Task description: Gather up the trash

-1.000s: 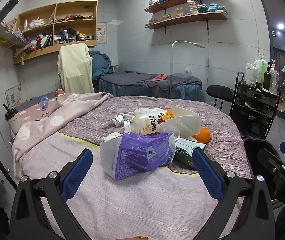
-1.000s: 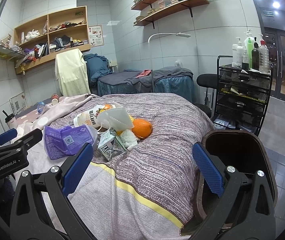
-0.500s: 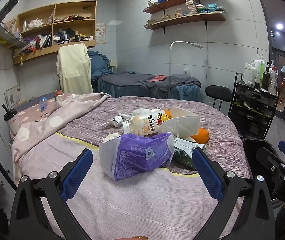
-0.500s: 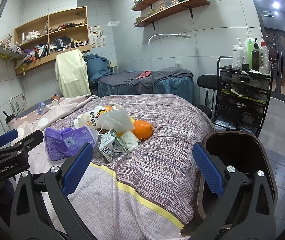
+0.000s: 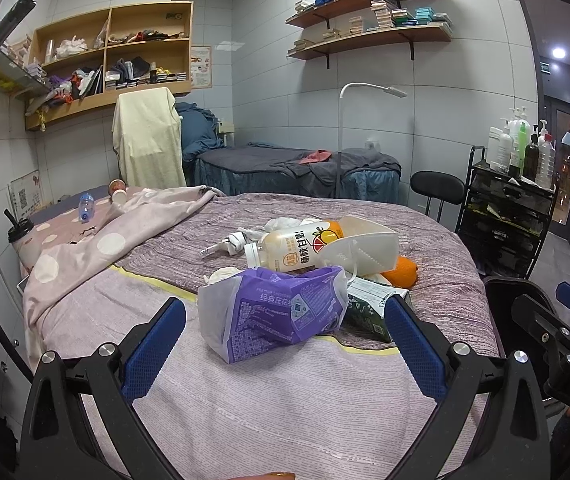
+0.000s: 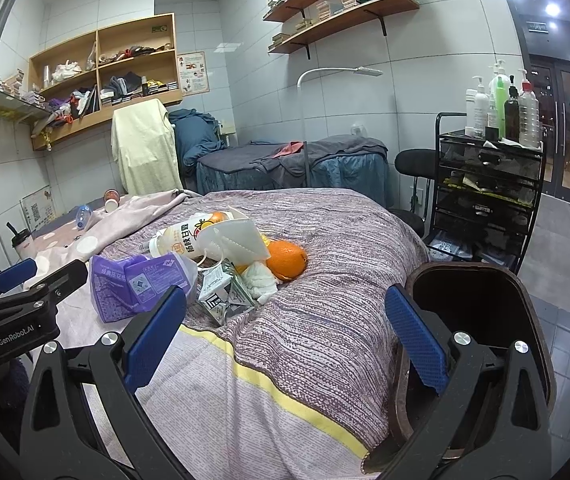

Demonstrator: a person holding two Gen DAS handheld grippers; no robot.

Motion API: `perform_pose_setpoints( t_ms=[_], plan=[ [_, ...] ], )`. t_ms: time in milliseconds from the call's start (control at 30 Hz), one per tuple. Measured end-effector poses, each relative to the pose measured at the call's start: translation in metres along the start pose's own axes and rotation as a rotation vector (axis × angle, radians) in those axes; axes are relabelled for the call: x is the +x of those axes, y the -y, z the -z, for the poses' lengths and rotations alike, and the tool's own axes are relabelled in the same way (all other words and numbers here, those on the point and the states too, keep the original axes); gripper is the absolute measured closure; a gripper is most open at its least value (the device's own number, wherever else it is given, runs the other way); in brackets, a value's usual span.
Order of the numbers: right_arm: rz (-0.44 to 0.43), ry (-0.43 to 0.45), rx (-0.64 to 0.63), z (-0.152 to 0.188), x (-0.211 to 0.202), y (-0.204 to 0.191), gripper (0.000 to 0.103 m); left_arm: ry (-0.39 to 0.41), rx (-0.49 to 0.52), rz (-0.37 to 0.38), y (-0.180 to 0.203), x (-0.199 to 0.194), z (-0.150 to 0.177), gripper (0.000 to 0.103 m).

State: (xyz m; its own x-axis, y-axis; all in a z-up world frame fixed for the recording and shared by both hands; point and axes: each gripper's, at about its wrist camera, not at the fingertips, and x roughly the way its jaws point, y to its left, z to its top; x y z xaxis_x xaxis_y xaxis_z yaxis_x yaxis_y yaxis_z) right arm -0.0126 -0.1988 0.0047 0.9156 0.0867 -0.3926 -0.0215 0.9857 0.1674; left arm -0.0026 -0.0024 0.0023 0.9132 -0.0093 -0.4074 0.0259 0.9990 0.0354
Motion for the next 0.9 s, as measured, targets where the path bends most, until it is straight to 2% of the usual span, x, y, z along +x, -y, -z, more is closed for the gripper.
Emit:
perform_pose_setpoints(
  t_ms=[900],
  plan=[
    [-0.005, 0.004, 0.006, 0.0022, -0.0021, 0.0002, 0.005, 0.000, -0.001, -0.004, 0.0009, -0.0021, 0.0022, 0.005]
  ],
)
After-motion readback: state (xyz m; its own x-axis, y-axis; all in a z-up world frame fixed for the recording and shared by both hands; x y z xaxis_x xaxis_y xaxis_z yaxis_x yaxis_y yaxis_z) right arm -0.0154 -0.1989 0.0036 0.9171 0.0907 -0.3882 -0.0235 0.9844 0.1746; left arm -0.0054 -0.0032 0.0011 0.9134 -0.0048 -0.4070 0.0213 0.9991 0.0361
